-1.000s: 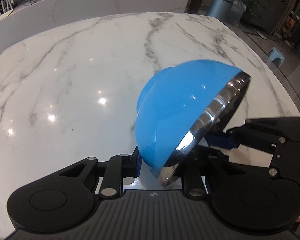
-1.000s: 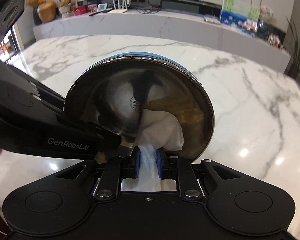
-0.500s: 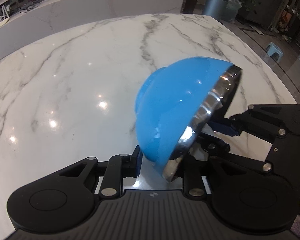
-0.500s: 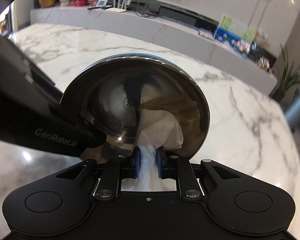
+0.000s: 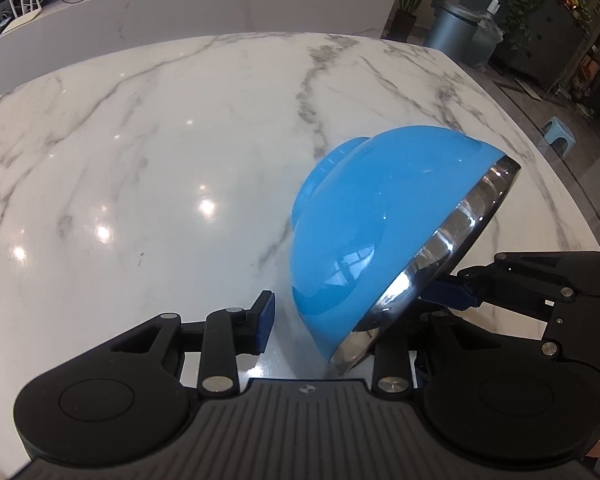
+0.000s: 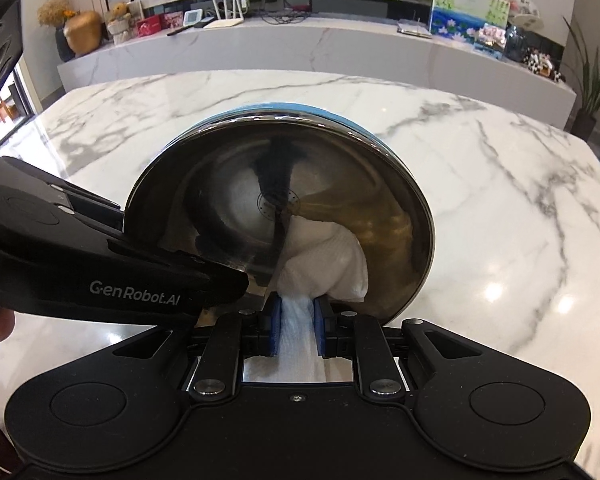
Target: Clean bowl
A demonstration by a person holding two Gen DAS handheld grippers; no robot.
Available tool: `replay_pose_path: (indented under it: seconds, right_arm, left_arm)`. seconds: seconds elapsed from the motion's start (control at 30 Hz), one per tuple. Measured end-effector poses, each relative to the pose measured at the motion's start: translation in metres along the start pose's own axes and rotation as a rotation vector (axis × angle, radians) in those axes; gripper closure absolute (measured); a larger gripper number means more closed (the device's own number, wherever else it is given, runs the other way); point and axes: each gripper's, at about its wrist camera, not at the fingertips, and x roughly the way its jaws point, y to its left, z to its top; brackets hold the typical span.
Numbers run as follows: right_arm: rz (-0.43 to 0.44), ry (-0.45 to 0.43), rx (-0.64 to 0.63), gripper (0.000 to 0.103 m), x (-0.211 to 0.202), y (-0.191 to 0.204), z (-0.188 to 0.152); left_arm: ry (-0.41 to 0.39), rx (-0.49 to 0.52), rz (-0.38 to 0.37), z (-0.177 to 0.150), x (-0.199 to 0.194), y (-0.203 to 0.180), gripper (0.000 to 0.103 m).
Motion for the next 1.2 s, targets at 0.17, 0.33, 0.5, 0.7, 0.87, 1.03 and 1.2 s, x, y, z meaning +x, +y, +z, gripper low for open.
replay_pose_path:
  seconds: [0.17, 0.33, 0.5, 0.7, 0.87, 1.03, 1.2]
  right_arm:
    - [-0.025, -0.008, -0.066, 0.088, -0.002, 0.011, -0.007]
    - [-0.065, -0.019, -0.124, 0.089, -0.004, 0.019, -0.011]
    - [-0.135, -0.047, -0.167, 0.089, -0.006, 0.021, -0.014]
    - [-0.182, -0.084, -0.185, 0.089, -0.009, 0.019, -0.014]
    - [-0.141, -0.065, -0.140, 0.089, -0.008, 0.016, -0.014]
    - [-0.066, -0.045, -0.030, 0.089, -0.007, 0.003, -0.010]
    - [0.051, -0.012, 0.147, 0.089, -0.005, -0.018, -0.009]
  left_arm:
    - [0.019, 0.054, 0.003, 0.001, -0.001, -0.005, 0.082]
    - [0.027, 0.074, -0.001, -0.001, -0.003, -0.005, 0.082]
    - [0.031, 0.092, 0.003, -0.001, -0.004, -0.006, 0.082]
    - [0.029, 0.107, 0.002, 0.000, -0.006, -0.006, 0.082]
    - [0.015, 0.096, 0.012, -0.001, -0.006, -0.005, 0.078]
    - [-0.011, 0.062, 0.030, -0.001, -0.007, -0.003, 0.075]
    - [-0.026, -0.013, 0.042, 0.000, -0.007, 0.005, 0.064]
